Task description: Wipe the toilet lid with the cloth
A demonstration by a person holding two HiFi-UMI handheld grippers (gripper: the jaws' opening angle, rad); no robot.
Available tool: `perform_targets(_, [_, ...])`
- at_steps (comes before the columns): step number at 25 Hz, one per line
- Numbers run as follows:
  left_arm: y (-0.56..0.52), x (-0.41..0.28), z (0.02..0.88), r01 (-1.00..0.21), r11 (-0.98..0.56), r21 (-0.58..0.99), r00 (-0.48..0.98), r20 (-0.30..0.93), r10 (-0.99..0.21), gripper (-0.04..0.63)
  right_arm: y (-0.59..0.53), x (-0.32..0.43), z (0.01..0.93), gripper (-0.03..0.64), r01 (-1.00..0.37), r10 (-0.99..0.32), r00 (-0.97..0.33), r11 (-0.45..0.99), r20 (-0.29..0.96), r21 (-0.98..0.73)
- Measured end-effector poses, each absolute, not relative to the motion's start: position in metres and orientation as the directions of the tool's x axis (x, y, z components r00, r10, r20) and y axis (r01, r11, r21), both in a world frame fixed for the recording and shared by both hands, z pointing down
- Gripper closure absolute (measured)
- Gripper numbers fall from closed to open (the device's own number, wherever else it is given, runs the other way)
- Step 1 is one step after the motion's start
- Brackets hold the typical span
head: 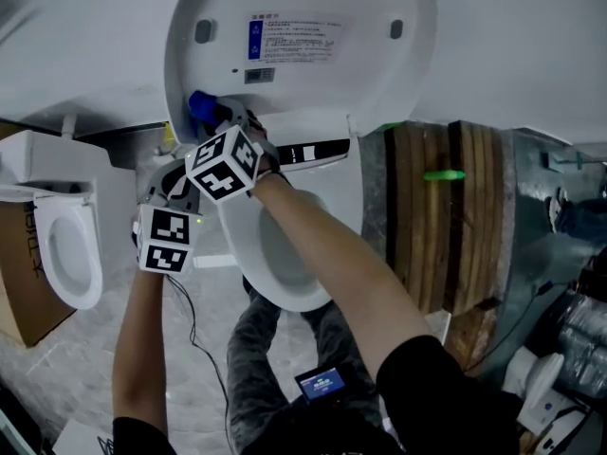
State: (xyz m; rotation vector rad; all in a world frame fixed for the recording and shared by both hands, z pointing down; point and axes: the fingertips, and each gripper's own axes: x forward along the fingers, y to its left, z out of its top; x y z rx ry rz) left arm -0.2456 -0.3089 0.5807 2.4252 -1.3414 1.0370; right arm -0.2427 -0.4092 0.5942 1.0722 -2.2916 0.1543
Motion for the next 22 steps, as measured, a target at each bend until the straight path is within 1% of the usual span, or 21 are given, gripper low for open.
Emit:
perform_targets(2, [-0.309, -0.246, 0.585, -0.799, -0.578, -0.164, 0.35, 0.655, -0.67, 0.583, -0.409, -0.246, 0.596, 0.526, -0.718, -0.66, -0.513, 0.681, 0.549, 0.147])
perform_targets(5, [-0.309, -0.238, 0.593, -0.796, -0.585, -0.158, 0.352, 0.665, -0.658, 0.583, -0.409, -0.237, 0.6, 0.526, -0.702, -0.634, -0.528, 0.7, 0.565, 0.13])
perform_targets(12, [-0.322, -0.193, 0.599, -0.771, -0.619, -0.149, 0.38, 0.672, -0.636, 0.583, -0.421, -0.16, 0.611, 0.526, -0.765, -0.652, -0.471, 0.637, 0.593, 0.093])
perform_targets(18, [-0.335, -0.146, 0.602, -0.747, -0.648, -0.145, 0.405, 0.674, -0.618, 0.583, -0.432, -0.077, 0.624, 0.526, -0.853, -0.681, -0.403, 0.522, 0.612, 0.019])
perform_targets(22, [-0.339, -0.117, 0.604, -0.731, -0.667, -0.146, 0.414, 0.682, -0.603, 0.583, -0.437, -0.02, 0.631, 0.525, -0.913, -0.708, -0.325, 0.407, 0.627, -0.015])
